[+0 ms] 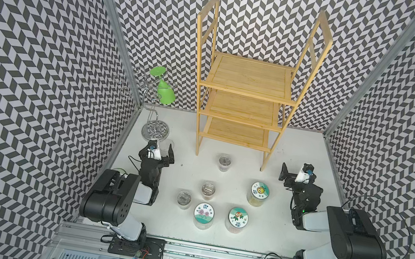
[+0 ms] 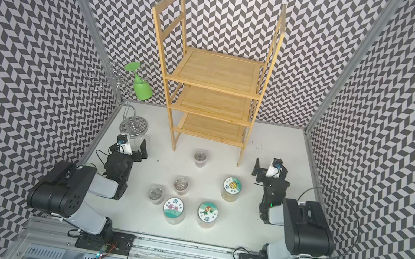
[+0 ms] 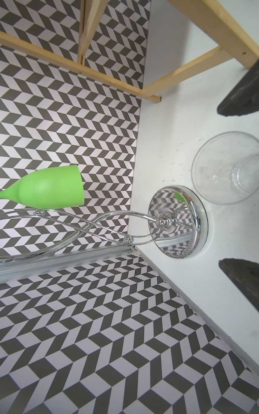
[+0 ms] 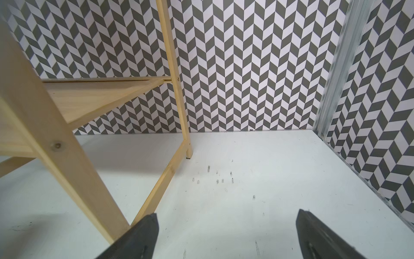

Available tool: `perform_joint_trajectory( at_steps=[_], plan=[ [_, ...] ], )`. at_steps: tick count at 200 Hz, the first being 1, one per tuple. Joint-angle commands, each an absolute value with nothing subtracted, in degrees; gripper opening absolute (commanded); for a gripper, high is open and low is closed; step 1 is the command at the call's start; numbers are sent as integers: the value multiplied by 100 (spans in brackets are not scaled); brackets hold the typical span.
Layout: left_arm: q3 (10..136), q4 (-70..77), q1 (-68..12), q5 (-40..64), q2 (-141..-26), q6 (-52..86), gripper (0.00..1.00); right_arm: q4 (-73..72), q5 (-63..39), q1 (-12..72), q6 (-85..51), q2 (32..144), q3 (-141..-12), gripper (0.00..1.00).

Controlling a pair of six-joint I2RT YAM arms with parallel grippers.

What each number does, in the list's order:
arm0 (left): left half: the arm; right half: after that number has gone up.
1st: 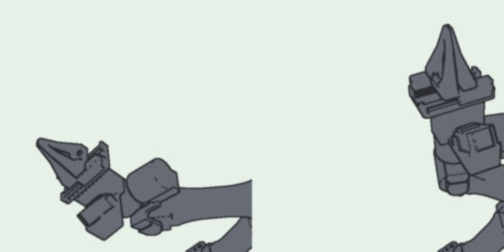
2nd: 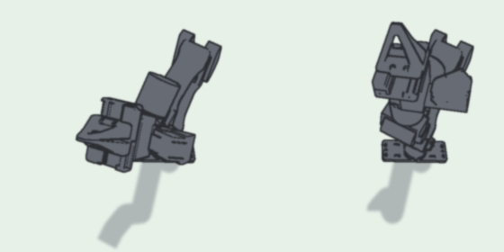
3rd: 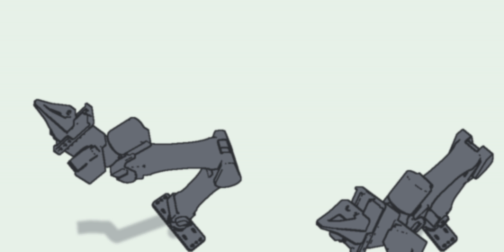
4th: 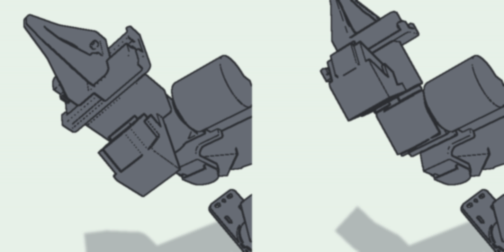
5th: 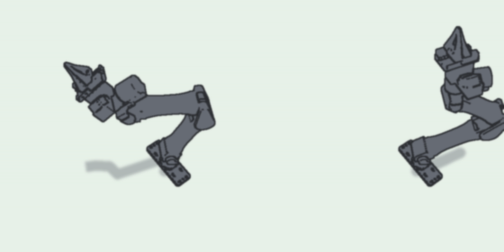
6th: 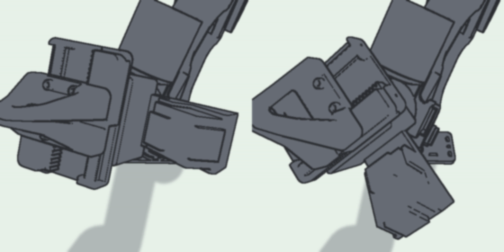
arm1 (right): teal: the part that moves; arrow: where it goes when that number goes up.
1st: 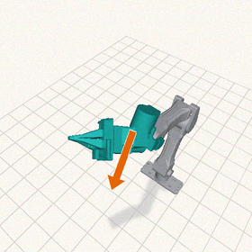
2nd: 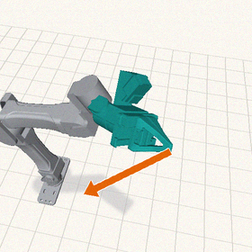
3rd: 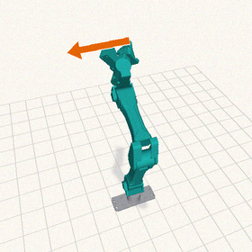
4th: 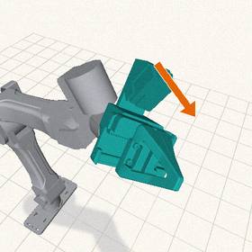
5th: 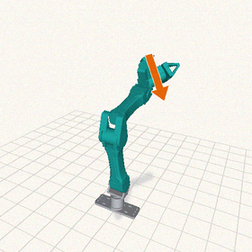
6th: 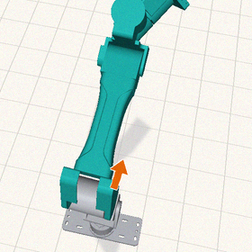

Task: Place the seed container on the shelf
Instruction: Pick up the seed jar at the center of the board.

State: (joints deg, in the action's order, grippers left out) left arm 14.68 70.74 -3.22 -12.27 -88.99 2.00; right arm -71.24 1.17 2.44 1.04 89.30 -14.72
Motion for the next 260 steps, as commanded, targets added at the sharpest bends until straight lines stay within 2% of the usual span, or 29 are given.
perform_joint_trajectory(
  at_steps=[1, 181, 191, 210, 227, 248, 260],
  plan=[
    [1417, 7170, -293, -1180, -8858, 144, 100, -7466, 57, 220, 127, 8950, -1441, 99],
    [1432, 7148, -227, -970, -8829, 143, 100, -7606, 125, 240, 180, 8829, -1357, 99],
    [1551, 6895, -252, -817, -8654, 17, 100, -7262, 351, 269, 152, 8496, -1390, 99],
    [2034, 5531, -281, -826, -8074, 0, 99, -6283, 765, 282, -10, 7819, -1606, 100],
    [2263, 4990, -334, -748, -7697, -33, 93, -5013, 860, 289, -371, 7300, -2071, 98],
    [2983, 3406, -563, -858, -7475, 60, 85, -3214, 1008, 312, -919, 7051, -2888, 97],
    [3322, 2785, -768, -922, -7414, 51, 84, -2585, 1109, 415, -1099, 6914, -3162, 97]
  ],
)
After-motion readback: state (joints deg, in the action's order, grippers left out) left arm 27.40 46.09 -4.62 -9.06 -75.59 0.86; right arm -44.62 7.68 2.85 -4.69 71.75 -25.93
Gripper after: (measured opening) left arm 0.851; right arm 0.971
